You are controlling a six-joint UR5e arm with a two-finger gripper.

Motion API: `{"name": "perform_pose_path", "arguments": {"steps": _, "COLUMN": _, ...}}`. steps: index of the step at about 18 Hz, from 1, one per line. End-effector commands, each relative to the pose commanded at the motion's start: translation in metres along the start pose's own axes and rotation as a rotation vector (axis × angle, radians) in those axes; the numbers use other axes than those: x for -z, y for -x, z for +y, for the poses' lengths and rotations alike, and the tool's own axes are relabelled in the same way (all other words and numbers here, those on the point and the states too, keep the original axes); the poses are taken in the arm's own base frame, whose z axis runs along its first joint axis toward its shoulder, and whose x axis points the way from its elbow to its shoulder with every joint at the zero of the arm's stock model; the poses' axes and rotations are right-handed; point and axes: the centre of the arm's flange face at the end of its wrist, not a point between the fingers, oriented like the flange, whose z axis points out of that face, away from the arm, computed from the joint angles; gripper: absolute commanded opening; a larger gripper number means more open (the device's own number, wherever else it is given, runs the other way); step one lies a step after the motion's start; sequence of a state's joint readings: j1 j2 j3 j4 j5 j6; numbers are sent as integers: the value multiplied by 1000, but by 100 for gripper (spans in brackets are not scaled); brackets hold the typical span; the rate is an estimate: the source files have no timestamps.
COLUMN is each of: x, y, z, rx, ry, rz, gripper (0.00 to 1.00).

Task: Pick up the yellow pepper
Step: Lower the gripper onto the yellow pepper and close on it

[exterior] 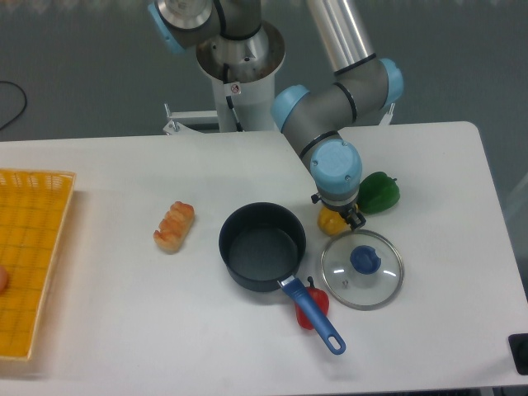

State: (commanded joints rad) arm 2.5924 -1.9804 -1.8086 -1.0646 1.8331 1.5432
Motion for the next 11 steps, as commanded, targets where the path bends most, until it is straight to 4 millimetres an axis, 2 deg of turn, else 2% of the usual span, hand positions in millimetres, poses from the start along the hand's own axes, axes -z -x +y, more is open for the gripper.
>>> {"name": "perform_pose_path", "arguments": {"steps": 8, "x": 4, "y": 1, "z": 1, "rx": -2, "ry": 0, "rz": -3, "gripper": 62}}
{"name": "perform_pose_path", "arguments": {"steps": 11, "x": 18, "y": 1, "z": 2, "rx": -19, "ry": -1, "rz": 8, "gripper": 60}}
